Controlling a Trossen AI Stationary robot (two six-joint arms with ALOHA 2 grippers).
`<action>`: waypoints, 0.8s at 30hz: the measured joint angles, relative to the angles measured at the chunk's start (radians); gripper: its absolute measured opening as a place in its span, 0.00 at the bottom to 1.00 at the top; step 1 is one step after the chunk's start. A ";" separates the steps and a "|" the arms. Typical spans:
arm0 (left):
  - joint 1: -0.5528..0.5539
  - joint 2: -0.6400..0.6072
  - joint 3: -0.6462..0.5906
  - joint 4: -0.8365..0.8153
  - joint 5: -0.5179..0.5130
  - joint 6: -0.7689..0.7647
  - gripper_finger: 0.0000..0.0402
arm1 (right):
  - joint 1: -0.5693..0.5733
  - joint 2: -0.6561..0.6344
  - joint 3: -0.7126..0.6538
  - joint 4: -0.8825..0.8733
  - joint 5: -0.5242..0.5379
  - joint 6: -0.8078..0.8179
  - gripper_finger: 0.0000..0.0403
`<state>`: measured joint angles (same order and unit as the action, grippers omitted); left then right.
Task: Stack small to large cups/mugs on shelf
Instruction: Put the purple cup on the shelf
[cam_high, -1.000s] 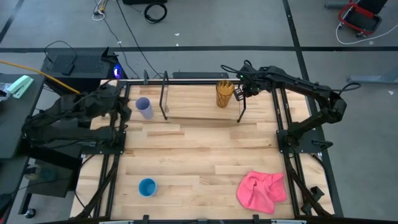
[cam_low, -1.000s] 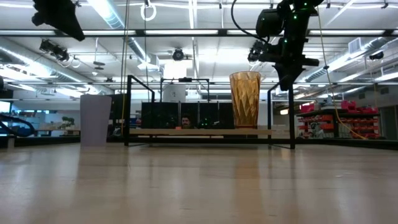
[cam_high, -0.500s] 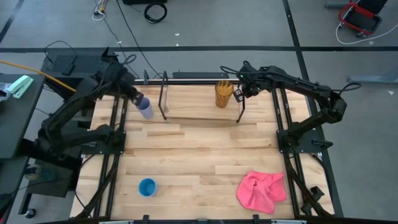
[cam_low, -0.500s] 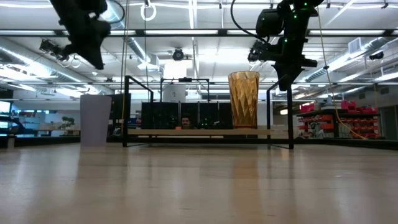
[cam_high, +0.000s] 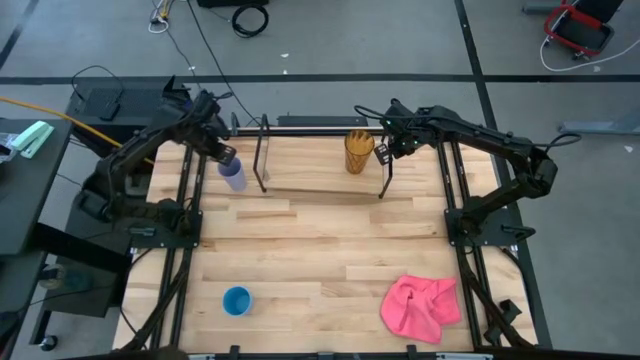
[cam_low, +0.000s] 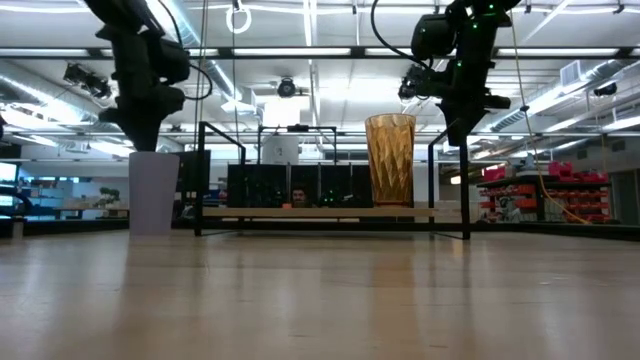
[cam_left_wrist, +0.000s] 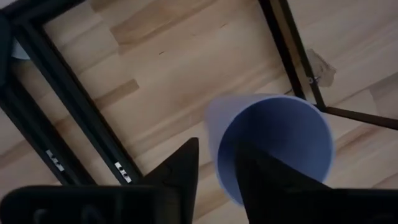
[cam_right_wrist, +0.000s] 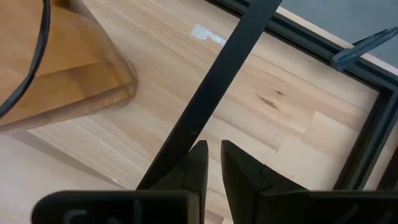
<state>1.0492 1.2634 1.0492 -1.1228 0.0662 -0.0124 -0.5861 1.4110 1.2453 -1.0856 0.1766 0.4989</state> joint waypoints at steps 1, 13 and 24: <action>0.000 0.009 0.000 0.002 0.000 0.000 0.28 | 0.000 0.000 0.000 -0.002 0.000 0.005 0.13; 0.000 0.085 0.000 0.048 0.000 0.002 0.30 | 0.009 0.000 0.000 -0.009 -0.002 0.024 0.13; 0.000 0.085 0.000 0.055 -0.008 0.003 0.15 | 0.020 0.000 0.000 -0.009 -0.002 0.025 0.13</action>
<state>1.0491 1.3487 1.0492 -1.0676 0.0582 -0.0097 -0.5659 1.4109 1.2457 -1.0950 0.1741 0.5236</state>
